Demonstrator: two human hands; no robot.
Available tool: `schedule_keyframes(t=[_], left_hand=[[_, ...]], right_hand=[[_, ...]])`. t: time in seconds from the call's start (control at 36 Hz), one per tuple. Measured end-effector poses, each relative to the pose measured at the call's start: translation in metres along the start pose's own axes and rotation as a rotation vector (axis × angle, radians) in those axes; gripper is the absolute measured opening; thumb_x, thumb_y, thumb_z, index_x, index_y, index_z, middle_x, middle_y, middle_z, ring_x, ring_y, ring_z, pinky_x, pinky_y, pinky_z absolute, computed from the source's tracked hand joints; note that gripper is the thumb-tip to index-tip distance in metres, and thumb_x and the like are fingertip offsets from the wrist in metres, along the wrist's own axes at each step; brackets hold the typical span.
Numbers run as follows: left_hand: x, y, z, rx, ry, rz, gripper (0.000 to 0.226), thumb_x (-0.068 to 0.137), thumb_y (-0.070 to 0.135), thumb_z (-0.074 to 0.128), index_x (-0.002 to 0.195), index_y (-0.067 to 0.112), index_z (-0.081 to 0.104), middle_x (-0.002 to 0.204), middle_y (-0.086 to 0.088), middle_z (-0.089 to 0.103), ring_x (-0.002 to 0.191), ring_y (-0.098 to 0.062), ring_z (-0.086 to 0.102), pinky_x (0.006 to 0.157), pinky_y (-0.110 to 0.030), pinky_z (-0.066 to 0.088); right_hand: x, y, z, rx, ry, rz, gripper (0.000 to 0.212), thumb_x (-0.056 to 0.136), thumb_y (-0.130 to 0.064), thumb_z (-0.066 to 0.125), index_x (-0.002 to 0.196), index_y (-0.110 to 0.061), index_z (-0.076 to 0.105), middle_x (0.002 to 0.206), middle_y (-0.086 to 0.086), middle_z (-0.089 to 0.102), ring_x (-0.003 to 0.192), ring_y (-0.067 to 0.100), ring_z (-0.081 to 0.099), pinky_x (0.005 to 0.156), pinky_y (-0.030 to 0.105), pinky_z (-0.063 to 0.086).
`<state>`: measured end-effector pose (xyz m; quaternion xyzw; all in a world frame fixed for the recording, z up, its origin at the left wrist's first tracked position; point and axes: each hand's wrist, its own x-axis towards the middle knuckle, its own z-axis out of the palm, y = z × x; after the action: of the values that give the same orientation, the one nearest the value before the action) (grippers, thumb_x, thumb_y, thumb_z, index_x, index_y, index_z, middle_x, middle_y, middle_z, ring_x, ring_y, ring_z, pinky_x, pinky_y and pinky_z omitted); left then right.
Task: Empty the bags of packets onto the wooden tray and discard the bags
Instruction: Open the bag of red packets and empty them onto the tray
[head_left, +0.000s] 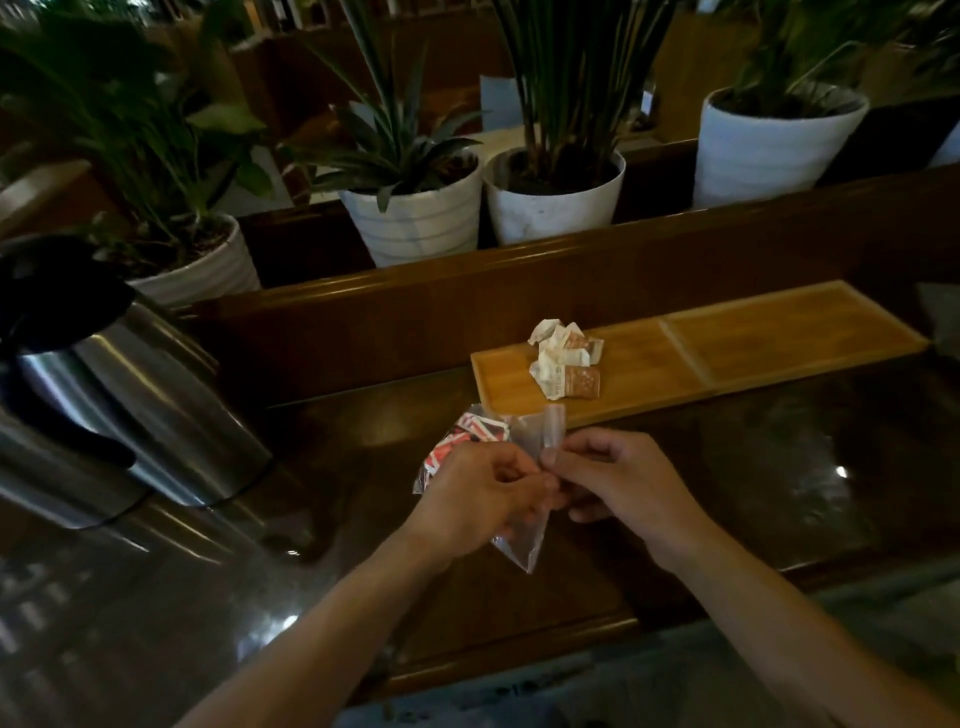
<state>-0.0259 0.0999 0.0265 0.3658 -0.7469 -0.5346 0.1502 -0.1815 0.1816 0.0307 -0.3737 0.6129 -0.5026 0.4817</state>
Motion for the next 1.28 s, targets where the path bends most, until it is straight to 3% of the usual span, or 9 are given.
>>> schedule_keyframes(t=[0.25, 0.36, 0.5, 0.67, 0.78, 0.89, 1.06, 1.19, 1.28], left_hand=[[0.003, -0.010, 0.000, -0.195, -0.029, -0.050, 0.012, 0.090, 0.023, 0.065, 0.079, 0.019, 0.067, 0.070, 0.001, 0.072, 0.062, -0.013, 0.068, 0.053, -0.022, 0.055], [0.004, -0.016, 0.003, -0.196, -0.011, -0.016, 0.011, 0.092, 0.018, 0.062, 0.081, 0.019, 0.067, 0.070, -0.001, 0.071, 0.062, -0.016, 0.068, 0.053, -0.026, 0.057], [0.003, -0.015, 0.006, -0.035, 0.021, 0.089, 0.010, 0.094, 0.020, 0.060, 0.086, 0.025, 0.065, 0.077, -0.003, 0.069, 0.061, -0.011, 0.066, 0.054, -0.021, 0.055], [0.004, -0.012, 0.000, 0.126, -0.034, 0.140, 0.009, 0.097, 0.026, 0.052, 0.094, 0.029, 0.060, 0.085, 0.000, 0.068, 0.072, -0.013, 0.067, 0.063, -0.035, 0.060], [0.010, -0.009, -0.007, 0.304, -0.152, 0.158, 0.013, 0.099, 0.028, 0.048, 0.092, 0.025, 0.059, 0.082, -0.004, 0.064, 0.072, -0.017, 0.061, 0.063, -0.035, 0.051], [0.015, -0.007, -0.015, 0.341, -0.272, 0.179, 0.016, 0.099, 0.022, 0.049, 0.086, 0.028, 0.058, 0.076, 0.003, 0.059, 0.065, -0.004, 0.054, 0.058, -0.022, 0.044], [0.016, -0.008, -0.009, 0.431, -0.143, 0.250, 0.031, 0.095, 0.022, 0.053, 0.070, 0.040, 0.048, 0.062, 0.012, 0.051, 0.054, 0.002, 0.049, 0.051, -0.014, 0.036], [0.014, -0.011, -0.019, 0.462, 0.013, 0.178, 0.017, 0.094, 0.029, 0.052, 0.077, 0.030, 0.055, 0.079, 0.006, 0.061, 0.065, -0.004, 0.057, 0.060, -0.023, 0.048], [0.011, -0.010, -0.031, 0.454, 0.013, 0.184, 0.016, 0.094, 0.023, 0.054, 0.081, 0.019, 0.061, 0.074, 0.002, 0.062, 0.057, -0.007, 0.055, 0.055, -0.022, 0.044]], right_hand=[[0.001, 0.004, -0.008, 0.088, -0.049, 0.039, 0.012, 0.087, -0.024, 0.069, 0.096, -0.021, 0.077, 0.092, 0.004, 0.078, 0.084, 0.020, 0.075, 0.062, 0.025, 0.059], [0.003, 0.009, -0.006, -0.035, 0.005, 0.019, 0.008, 0.087, -0.025, 0.069, 0.086, -0.026, 0.077, 0.085, -0.001, 0.077, 0.076, 0.018, 0.074, 0.060, 0.024, 0.058], [0.005, 0.010, -0.006, -0.281, -0.018, -0.028, 0.012, 0.088, -0.029, 0.067, 0.077, -0.025, 0.071, 0.075, -0.007, 0.075, 0.066, 0.012, 0.072, 0.054, 0.018, 0.054], [0.008, 0.012, -0.010, -0.474, -0.073, -0.156, 0.011, 0.091, -0.029, 0.062, 0.083, -0.025, 0.069, 0.079, -0.009, 0.073, 0.068, 0.008, 0.070, 0.057, 0.018, 0.054], [0.010, 0.015, -0.010, -0.565, -0.093, -0.235, 0.013, 0.090, -0.028, 0.063, 0.078, -0.028, 0.066, 0.075, -0.015, 0.070, 0.066, 0.004, 0.066, 0.059, 0.015, 0.050], [0.011, 0.018, -0.009, -0.621, -0.111, -0.272, 0.013, 0.089, -0.024, 0.064, 0.077, -0.030, 0.064, 0.077, -0.019, 0.066, 0.068, 0.002, 0.063, 0.063, 0.013, 0.047], [0.012, 0.016, -0.005, -0.670, -0.058, -0.342, 0.009, 0.086, -0.024, 0.067, 0.077, -0.023, 0.066, 0.070, -0.009, 0.065, 0.060, 0.003, 0.059, 0.057, 0.014, 0.044], [0.011, 0.010, -0.013, -0.714, 0.010, -0.330, 0.014, 0.081, -0.031, 0.066, 0.072, -0.021, 0.066, 0.065, -0.005, 0.065, 0.059, 0.003, 0.059, 0.057, 0.014, 0.045], [0.012, 0.006, -0.023, -0.780, 0.043, -0.294, 0.013, 0.079, -0.037, 0.065, 0.072, -0.026, 0.066, 0.067, -0.008, 0.065, 0.066, 0.001, 0.061, 0.056, 0.013, 0.045]])
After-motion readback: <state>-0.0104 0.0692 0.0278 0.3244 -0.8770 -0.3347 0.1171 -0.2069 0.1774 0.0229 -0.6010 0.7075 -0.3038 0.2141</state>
